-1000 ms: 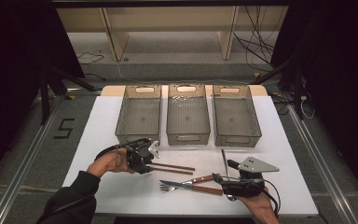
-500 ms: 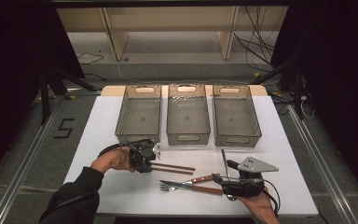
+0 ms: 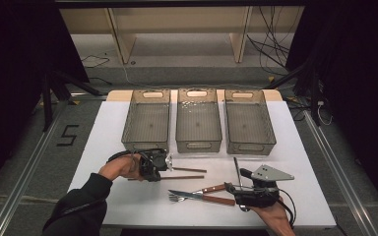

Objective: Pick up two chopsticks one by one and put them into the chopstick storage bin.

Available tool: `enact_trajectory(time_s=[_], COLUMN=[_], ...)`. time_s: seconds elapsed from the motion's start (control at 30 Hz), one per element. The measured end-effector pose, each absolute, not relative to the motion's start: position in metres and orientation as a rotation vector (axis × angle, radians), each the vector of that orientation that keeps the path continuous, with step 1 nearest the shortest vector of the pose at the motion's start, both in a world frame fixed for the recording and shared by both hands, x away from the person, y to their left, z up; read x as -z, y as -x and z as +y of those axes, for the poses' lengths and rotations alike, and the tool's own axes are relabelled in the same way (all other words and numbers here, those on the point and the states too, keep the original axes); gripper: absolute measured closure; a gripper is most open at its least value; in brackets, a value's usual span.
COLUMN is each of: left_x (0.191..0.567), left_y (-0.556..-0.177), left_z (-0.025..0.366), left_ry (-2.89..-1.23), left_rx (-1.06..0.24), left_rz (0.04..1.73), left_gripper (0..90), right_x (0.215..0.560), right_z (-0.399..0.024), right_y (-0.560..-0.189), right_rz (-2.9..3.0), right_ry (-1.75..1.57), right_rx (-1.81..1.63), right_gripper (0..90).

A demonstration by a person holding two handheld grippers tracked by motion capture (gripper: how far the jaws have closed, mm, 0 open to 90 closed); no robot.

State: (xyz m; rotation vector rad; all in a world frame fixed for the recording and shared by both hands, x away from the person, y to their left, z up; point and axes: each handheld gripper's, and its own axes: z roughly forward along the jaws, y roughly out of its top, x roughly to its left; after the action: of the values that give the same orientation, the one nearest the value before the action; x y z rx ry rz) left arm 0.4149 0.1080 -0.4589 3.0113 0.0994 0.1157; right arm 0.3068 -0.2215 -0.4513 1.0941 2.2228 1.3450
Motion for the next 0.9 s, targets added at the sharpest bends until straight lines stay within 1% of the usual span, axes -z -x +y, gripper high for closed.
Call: enact_trajectory(time_s=[0.17,0.4,0.6,0.67,0.9], left_x=[0.459,0.455,0.443,0.438,0.413], left_y=[-0.413,-0.412,-0.411,-0.412,-0.417], left_z=[0.108,0.11,0.113,0.114,0.122], left_ry=[-3.011,-2.985,-2.945,-2.937,-2.848], left_rx=[-0.137,-0.141,-0.191,-0.225,-0.278], left_rz=[0.063,0.058,0.105,0.112,0.249], left_gripper=[83.8,84.4,84.4,84.4,84.4], right_x=[0.451,0.452,0.452,0.452,0.452], right_z=[-0.222,-0.222,-0.223,-0.223,-0.223], right_y=[-0.307,-0.307,-0.308,-0.308,-0.308], right_rz=[2.221,2.22,2.218,2.217,2.217], right_ry=[-1.1,-1.101,-1.104,-1.106,-1.11], right_rx=[-1.342,-1.342,-1.343,-1.343,-1.344], right_gripper=[25.1,25.1,25.2,25.2,25.2])
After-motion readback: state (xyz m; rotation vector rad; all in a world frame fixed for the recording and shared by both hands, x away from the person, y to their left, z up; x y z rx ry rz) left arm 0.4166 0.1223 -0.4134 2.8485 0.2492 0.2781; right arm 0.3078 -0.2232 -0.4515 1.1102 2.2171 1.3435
